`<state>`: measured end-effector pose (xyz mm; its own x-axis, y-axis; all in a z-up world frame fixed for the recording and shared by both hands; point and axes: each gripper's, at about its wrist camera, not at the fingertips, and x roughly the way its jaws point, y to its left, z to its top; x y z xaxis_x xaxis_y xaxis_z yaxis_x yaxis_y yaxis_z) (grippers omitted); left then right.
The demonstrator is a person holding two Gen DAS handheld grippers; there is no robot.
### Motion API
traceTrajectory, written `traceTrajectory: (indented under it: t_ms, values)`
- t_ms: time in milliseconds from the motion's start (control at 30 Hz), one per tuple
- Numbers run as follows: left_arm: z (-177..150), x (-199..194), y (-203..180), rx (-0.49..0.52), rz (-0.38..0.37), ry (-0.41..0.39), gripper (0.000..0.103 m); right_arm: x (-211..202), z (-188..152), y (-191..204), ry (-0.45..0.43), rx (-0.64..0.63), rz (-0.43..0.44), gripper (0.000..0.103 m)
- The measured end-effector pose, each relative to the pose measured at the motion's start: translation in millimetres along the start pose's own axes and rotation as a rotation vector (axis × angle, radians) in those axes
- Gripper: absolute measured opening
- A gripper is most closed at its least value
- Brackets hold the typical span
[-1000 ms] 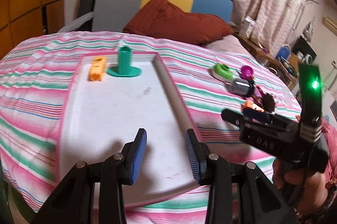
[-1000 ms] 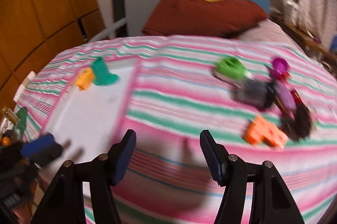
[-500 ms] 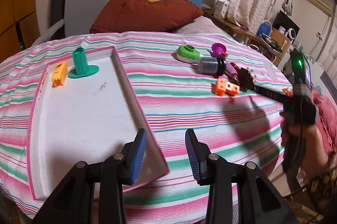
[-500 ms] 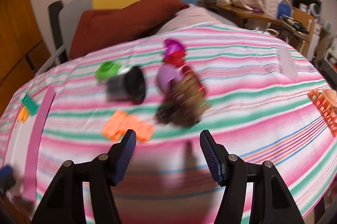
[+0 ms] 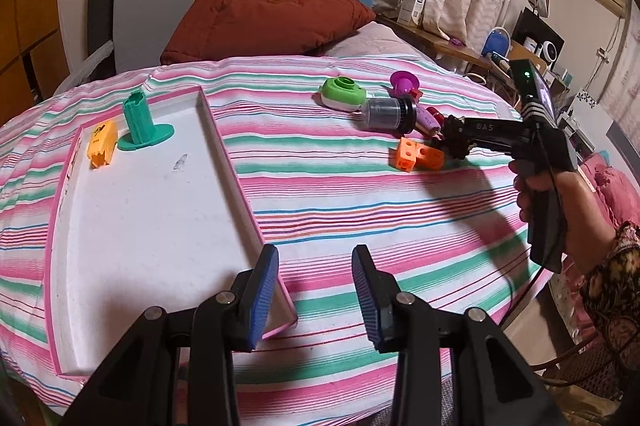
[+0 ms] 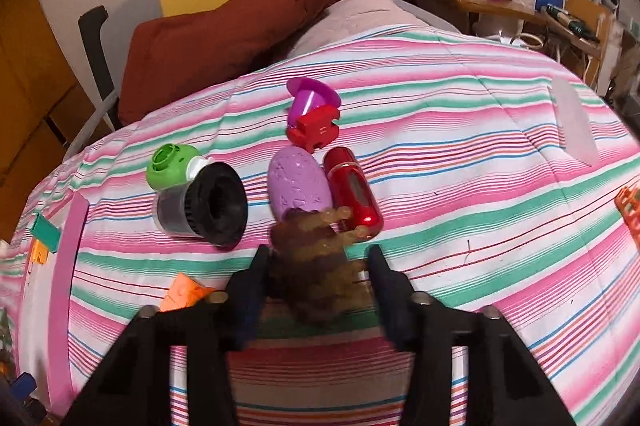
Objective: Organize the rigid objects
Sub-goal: 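Move the right tool to the brown spiky brush and grasp it, then grasp the orange linked blocks with the left tool while the right tool holds the brush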
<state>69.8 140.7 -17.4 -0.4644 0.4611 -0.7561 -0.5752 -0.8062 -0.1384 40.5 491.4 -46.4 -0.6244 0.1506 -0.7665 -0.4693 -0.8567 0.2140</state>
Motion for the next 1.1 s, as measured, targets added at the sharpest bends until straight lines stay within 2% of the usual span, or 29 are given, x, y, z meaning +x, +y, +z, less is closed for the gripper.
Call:
traceTrajectory:
  t_ms: [100,167,233,333,433,533,633,700,800,833,867,933,1100]
  values:
    - [0,1,-1,-0.001,-0.005,0.004,0.038,-5,-5,-32,0.022,0.177,0.111,0.046]
    - [0,3,-2,-0.002,-0.008,0.011,0.038,-5,-12,-62,0.042,0.358,0.183,0.044]
    - [0,6,-3,0.0,-0.013,0.022,0.038,-7,-26,-96,0.043,0.548,0.259,0.049]
    - [-1,7,-7,0.011,-0.015,0.025,0.038,-19,-40,-127,0.002,0.665,0.276,0.053]
    - [0,9,-10,0.015,-0.021,0.027,0.038,-37,-42,-138,-0.028,0.623,0.155,0.054]
    - [1,9,-14,0.018,-0.027,0.029,0.038,-58,-42,-136,-0.091,0.513,0.014,0.061]
    - [1,11,-18,0.028,-0.029,0.033,0.038,-74,-41,-122,-0.181,0.375,-0.044,0.077]
    - [1,12,-20,0.033,-0.03,0.038,0.038,-77,-36,-104,-0.213,0.26,-0.08,0.078]
    - [1,13,-23,0.033,-0.037,0.045,0.038,-67,-26,-77,-0.213,0.085,-0.106,0.077]
    - [2,14,-24,0.035,-0.038,0.046,0.038,-61,-24,-67,-0.21,0.034,-0.123,0.075]
    - [3,14,-25,0.037,-0.038,0.046,0.038,-58,-22,-66,-0.208,0.007,-0.142,0.066]
    - [5,13,-28,0.049,-0.034,0.041,0.038,-45,-23,-58,-0.204,-0.032,-0.172,0.054]
    - [15,16,-36,0.058,-0.037,0.028,0.038,-27,-14,-54,-0.203,-0.019,-0.136,0.031]
